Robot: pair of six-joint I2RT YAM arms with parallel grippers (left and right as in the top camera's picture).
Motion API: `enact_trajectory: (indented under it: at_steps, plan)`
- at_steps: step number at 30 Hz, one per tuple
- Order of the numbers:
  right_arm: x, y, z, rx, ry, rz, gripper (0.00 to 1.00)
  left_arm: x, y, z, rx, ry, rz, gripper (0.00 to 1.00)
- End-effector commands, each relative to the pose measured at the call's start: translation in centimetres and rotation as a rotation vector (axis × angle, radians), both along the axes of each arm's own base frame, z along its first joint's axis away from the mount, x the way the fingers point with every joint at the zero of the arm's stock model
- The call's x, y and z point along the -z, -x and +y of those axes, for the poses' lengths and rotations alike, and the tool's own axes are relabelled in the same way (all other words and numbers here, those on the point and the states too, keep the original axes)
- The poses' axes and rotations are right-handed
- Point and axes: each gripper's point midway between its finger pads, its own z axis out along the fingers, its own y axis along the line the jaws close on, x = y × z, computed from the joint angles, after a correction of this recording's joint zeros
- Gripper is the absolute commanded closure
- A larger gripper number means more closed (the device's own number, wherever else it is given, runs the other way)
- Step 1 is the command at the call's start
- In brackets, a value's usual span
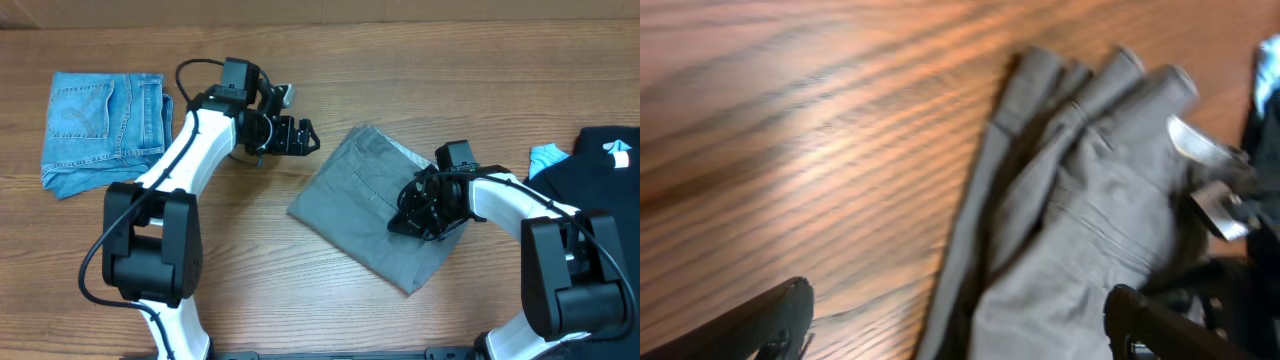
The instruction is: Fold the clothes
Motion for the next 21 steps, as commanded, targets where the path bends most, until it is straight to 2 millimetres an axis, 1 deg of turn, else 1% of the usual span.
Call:
enact_trajectory:
  at_steps: [1, 2, 4, 7, 8, 9, 11, 13, 14, 17, 20, 21]
  plan:
    - [1.3, 1.1, -0.7, 0.013, 0.036, 0.056, 0.93, 2.1, 1.5, -2.2, 0.111, 0.103, 0.062, 0.03]
    - [1.3, 1.1, -0.7, 0.013, 0.036, 0.056, 0.93, 2.6, 1.7, -2.3, 0.120, 0.116, 0.079, 0.03]
    - [1.3, 1.1, -0.7, 0.013, 0.036, 0.056, 0.93, 4.5, 2.1, -2.6, 0.126, 0.144, 0.132, 0.04]
    - [1.3, 1.1, -0.7, 0.013, 0.036, 0.055, 0.93, 6.1, 2.4, -3.1, 0.135, 0.184, 0.170, 0.05]
    - [1.3, 1.1, -0.7, 0.013, 0.036, 0.055, 0.93, 6.6, 2.5, -3.3, 0.138, 0.190, 0.180, 0.08]
    - [1.3, 1.1, -0.7, 0.013, 0.036, 0.055, 0.93, 7.2, 2.7, -3.7, 0.145, 0.196, 0.193, 0.13]
    - [1.3, 1.1, -0.7, 0.013, 0.036, 0.055, 0.93, 8.2, 3.5, -4.4, 0.165, 0.188, 0.219, 0.19]
    - [1.3, 1.1, -0.7, 0.013, 0.036, 0.055, 0.93, 9.1, 4.5, -5.2, 0.199, 0.175, 0.241, 0.23]
    - [1.3, 1.1, -0.7, 0.013, 0.036, 0.055, 0.93, 9.9, 5.3, -5.6, 0.215, 0.147, 0.258, 0.23]
    - [1.3, 1.1, -0.7, 0.013, 0.036, 0.055, 0.93, 11.6, 6.5, -6.1, 0.240, 0.081, 0.287, 0.25]
    - [1.3, 1.1, -0.7, 0.013, 0.036, 0.054, 0.93, 12.3, 7.7, -7.2, 0.275, 0.056, 0.302, 0.25]
    - [1.3, 1.0, -0.7, 0.013, 0.035, 0.052, 0.93, 12.5, 8.0, -7.5, 0.285, 0.050, 0.302, 0.27]
